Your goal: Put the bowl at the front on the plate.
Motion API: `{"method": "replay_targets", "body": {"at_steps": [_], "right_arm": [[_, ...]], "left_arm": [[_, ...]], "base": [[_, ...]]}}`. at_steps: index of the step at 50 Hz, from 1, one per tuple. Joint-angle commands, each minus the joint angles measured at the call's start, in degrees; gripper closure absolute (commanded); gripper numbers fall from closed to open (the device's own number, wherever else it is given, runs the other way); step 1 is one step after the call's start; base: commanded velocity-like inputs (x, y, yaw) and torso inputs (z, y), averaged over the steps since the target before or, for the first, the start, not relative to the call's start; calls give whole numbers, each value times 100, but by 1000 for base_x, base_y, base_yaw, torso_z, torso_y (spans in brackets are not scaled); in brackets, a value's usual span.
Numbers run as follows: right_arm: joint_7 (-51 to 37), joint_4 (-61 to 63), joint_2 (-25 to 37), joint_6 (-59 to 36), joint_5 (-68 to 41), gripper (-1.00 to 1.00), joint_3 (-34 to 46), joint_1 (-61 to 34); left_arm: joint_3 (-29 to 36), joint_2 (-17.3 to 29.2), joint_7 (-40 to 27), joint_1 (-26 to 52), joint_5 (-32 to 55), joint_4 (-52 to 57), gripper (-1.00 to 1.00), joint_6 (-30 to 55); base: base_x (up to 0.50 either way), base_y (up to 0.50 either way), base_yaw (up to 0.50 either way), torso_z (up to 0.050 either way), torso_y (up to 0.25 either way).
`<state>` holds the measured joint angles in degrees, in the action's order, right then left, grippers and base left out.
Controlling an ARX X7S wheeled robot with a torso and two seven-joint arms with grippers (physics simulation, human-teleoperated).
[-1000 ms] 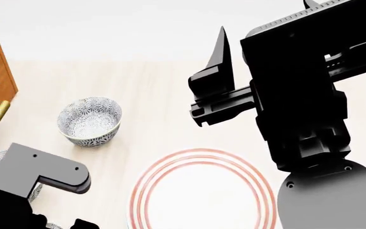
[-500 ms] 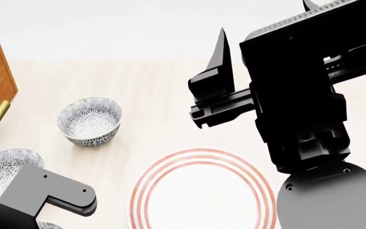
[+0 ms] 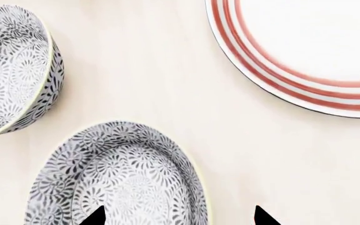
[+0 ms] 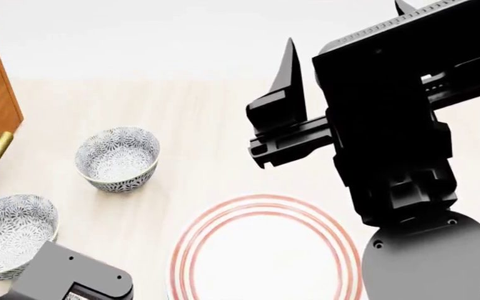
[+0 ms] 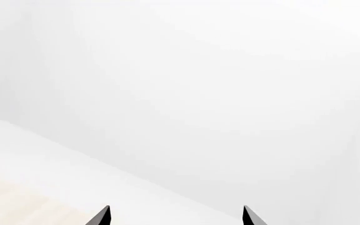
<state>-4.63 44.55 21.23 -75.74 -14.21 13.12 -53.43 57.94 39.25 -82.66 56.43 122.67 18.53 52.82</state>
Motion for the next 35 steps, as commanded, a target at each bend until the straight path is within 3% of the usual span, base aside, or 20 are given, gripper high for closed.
{"method": "replay_targets", "body": {"at_steps": [1, 35], "right_arm": [[2, -61, 29, 76, -12, -100, 54, -9], [-54, -13, 53, 152, -70, -100, 32, 69]], "left_arm": [[116, 3, 75, -99, -107, -15, -100, -32], [395, -32, 315, -292, -429, -280, -100, -57]], "base": [[0, 0, 0, 0, 0], [0, 0, 0, 0, 0]]}}
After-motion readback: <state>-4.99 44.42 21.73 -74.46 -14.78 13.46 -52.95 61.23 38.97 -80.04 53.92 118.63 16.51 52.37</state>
